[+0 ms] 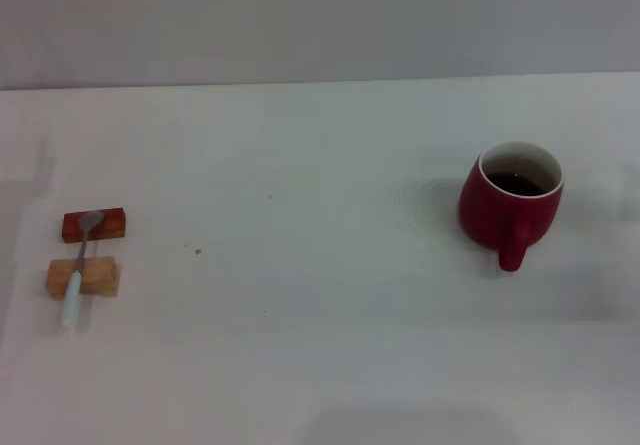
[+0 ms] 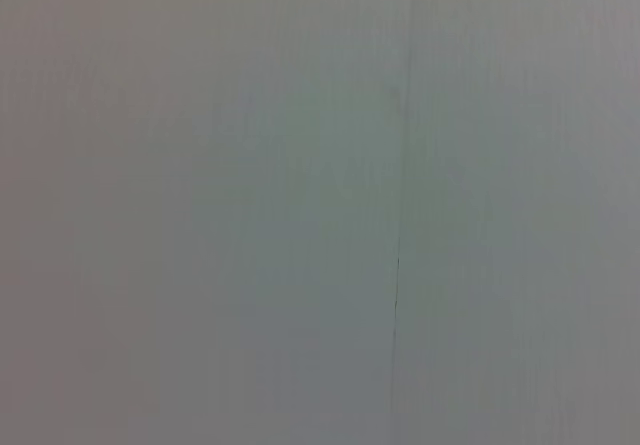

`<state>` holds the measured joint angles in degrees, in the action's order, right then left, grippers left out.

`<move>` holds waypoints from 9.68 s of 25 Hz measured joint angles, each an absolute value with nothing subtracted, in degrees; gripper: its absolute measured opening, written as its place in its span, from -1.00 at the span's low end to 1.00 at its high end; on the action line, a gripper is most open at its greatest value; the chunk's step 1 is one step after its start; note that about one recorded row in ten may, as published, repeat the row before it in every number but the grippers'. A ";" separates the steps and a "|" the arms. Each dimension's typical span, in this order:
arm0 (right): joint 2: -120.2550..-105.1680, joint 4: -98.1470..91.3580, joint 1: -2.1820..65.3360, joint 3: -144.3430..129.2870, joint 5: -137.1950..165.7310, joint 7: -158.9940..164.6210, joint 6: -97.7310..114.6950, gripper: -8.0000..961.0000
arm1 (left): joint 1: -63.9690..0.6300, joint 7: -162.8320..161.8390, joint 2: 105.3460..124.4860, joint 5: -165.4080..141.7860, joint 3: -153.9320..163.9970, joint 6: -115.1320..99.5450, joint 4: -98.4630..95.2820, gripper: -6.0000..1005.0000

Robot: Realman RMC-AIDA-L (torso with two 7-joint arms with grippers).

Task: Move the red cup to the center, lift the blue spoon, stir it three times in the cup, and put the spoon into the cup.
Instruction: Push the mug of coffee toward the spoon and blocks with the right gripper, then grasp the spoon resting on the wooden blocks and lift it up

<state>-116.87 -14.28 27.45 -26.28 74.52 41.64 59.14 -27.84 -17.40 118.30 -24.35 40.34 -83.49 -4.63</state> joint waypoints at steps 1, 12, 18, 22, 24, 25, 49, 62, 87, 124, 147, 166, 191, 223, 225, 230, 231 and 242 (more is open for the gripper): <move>-116.59 -15.01 27.45 -26.27 78.01 44.15 59.21 -0.98 | -27.87 -17.40 118.30 -24.35 40.34 -83.49 -4.69 0.38; -115.66 -19.33 28.60 -26.48 98.37 55.93 59.98 -0.98 | -27.86 -17.40 118.23 -24.34 40.34 -83.29 -4.76 0.38; -115.53 -19.31 29.60 -30.54 98.66 57.02 59.75 -0.98 | -27.68 -17.67 118.21 -24.35 40.34 -83.28 -4.94 0.38; -115.60 -19.33 30.09 -32.14 98.70 57.99 59.66 -0.98 | -27.54 -17.72 118.21 -24.35 40.34 -83.28 -5.05 0.38; -115.67 -19.35 30.37 -32.72 98.71 58.26 59.62 -0.98 | -27.44 -17.74 118.20 -24.35 40.34 -83.28 -5.07 0.38; -115.72 -19.33 30.56 -32.84 98.73 58.29 59.62 -0.98 | -27.40 -17.76 118.19 -24.35 40.34 -83.28 -5.08 0.38; -117.68 -18.29 35.90 -41.67 98.79 59.85 57.58 -0.98 | -26.97 -17.92 118.12 -24.34 40.00 -83.29 -4.79 0.38; -118.73 -15.85 39.29 -46.02 98.78 59.86 56.14 -0.98 | -26.53 -17.93 118.19 -24.74 40.41 -83.23 -4.51 0.38; -119.09 -13.70 42.28 -53.51 98.30 59.18 58.71 -0.98 | -26.38 -18.02 118.37 -24.78 40.52 -83.27 -4.30 0.38; -118.07 -14.07 34.01 -38.80 34.28 17.61 52.52 -0.69 | -12.26 -63.50 111.22 -49.63 58.45 -73.92 -27.09 0.37; -116.22 -14.07 39.94 -31.05 34.24 16.10 52.26 0.03 | -0.49 -71.18 113.26 -68.88 58.39 -76.26 -33.06 0.35; -116.01 -13.81 41.57 -31.25 34.43 15.99 52.20 0.02 | 0.99 -68.36 114.47 -69.71 58.66 -75.29 -29.96 0.28; -115.81 -14.30 41.06 -31.81 34.72 15.99 52.82 0.03 | -1.56 -68.50 116.41 -72.45 59.56 -72.35 -29.71 0.19; -115.74 -13.97 41.40 -31.87 34.56 13.11 53.89 0.03 | -1.63 -68.95 117.07 -72.29 57.62 -70.65 -29.69 -0.20; -115.78 -13.97 41.40 -31.86 34.54 13.09 54.24 0.03 | -1.67 -68.97 117.07 -72.44 57.43 -70.63 -29.64 -0.25; -115.84 -13.97 41.39 -31.88 34.42 13.09 54.41 0.03 | -1.69 -69.03 116.96 -72.47 57.44 -70.63 -29.62 -0.30; -115.84 -13.97 41.39 -31.87 34.41 13.09 54.42 0.03 | -1.71 -69.03 116.96 -72.48 57.44 -70.63 -29.62 -0.30; -115.84 -13.97 41.46 -31.74 34.27 13.09 54.42 0.03 | -1.85 -67.95 117.48 -72.46 57.46 -68.92 -29.74 -0.30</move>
